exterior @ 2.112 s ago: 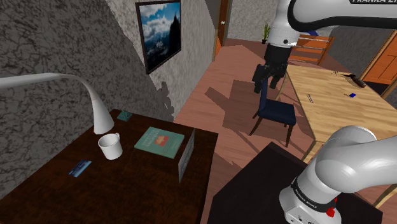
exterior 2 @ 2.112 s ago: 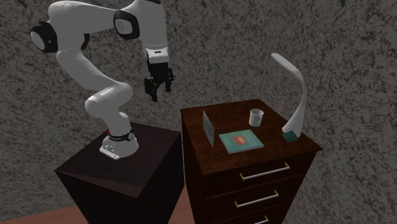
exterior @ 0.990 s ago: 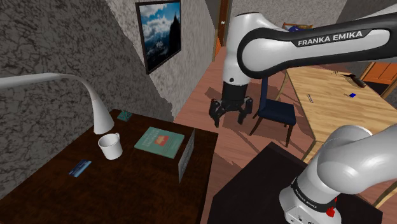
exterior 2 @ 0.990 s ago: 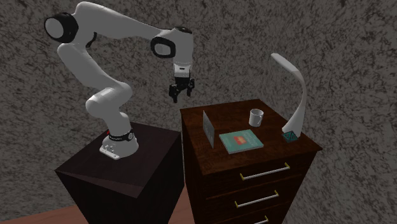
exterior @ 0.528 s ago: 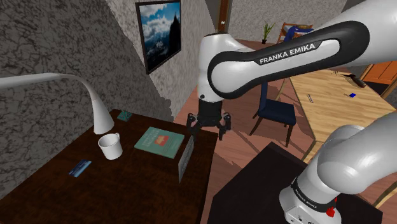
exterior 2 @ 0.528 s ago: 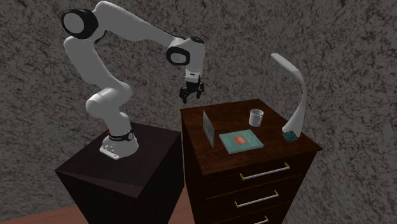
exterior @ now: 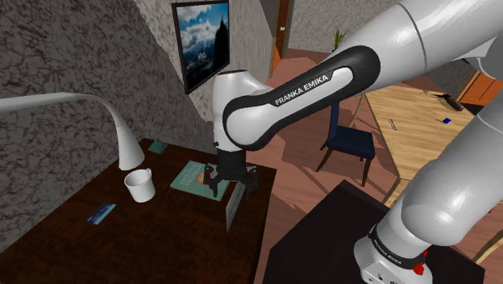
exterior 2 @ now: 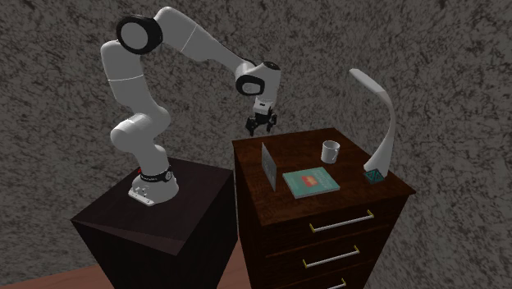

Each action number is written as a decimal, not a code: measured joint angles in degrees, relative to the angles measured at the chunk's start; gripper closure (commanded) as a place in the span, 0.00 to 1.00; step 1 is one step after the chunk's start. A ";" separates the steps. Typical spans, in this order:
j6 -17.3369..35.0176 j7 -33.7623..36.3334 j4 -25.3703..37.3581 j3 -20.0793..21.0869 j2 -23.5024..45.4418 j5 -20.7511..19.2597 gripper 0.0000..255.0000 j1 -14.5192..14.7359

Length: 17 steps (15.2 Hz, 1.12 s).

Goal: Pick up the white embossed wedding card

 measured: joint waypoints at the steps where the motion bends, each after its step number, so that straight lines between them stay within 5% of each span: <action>1: 0.79 1.84 0.98 0.40 1.86 -0.63 0.00 0.17; 9: 6.89 3.99 0.08 0.73 7.54 -2.83 0.00 0.70; 10: 7.21 4.09 0.01 0.75 7.79 -2.93 1.00 0.76; 17: 7.58 4.23 -0.01 0.79 8.12 -3.09 1.00 0.84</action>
